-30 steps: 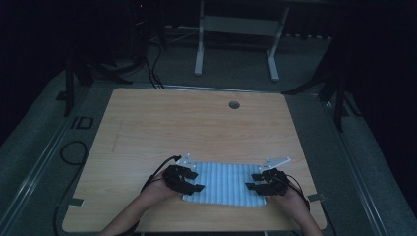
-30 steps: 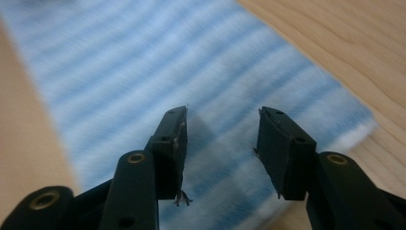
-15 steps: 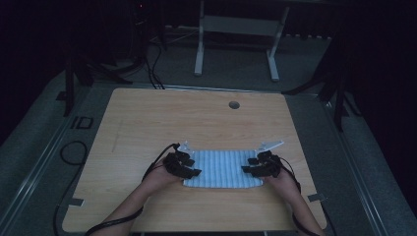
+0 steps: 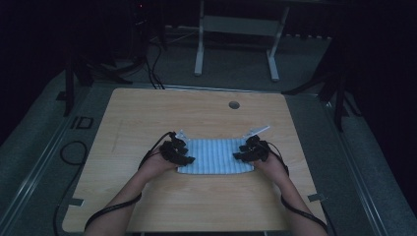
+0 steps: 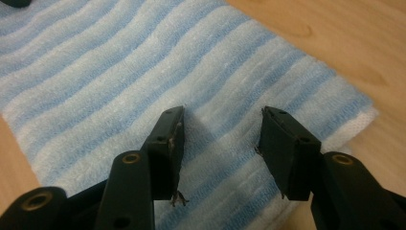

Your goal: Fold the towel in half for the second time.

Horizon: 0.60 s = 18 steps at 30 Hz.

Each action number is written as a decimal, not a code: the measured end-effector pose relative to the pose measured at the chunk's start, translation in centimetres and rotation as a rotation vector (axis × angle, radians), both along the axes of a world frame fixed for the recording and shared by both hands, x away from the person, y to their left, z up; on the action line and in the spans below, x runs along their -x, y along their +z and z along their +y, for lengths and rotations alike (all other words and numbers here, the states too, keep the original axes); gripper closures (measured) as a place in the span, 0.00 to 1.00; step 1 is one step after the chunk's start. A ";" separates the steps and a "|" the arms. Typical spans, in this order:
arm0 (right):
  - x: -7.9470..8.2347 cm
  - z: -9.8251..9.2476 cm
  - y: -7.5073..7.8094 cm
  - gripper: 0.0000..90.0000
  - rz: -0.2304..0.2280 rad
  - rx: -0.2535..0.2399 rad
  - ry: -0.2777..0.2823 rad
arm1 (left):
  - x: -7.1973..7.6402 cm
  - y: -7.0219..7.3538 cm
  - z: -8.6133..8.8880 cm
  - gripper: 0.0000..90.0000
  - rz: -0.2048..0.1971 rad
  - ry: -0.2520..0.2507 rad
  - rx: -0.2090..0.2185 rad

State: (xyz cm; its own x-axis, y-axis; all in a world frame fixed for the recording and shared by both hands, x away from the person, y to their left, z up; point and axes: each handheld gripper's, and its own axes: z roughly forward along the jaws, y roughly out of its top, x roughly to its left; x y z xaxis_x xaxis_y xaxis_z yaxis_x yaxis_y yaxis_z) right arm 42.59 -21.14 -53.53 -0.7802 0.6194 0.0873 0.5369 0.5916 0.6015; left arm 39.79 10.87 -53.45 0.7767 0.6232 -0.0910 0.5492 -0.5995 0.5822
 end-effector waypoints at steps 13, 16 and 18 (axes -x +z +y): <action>-2.6 2.5 0.0 0.55 0.003 -0.003 -0.023 | -2.2 0.1 1.7 0.53 0.015 0.046 -0.019; -2.8 2.7 0.0 0.54 0.006 -0.006 -0.030 | -2.4 0.1 1.8 0.53 0.016 0.042 -0.019; -2.9 2.7 0.0 0.54 0.011 -0.001 -0.026 | -2.4 0.1 1.8 0.53 0.012 0.039 -0.018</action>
State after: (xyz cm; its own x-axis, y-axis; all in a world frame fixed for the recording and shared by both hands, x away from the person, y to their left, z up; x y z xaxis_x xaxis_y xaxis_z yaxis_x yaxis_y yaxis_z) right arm 45.49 -18.39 -53.49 -0.7628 0.6394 0.0961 0.5586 0.5768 0.5960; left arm 42.16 12.69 -53.31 0.7511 0.6543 -0.0884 0.5788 -0.5880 0.5650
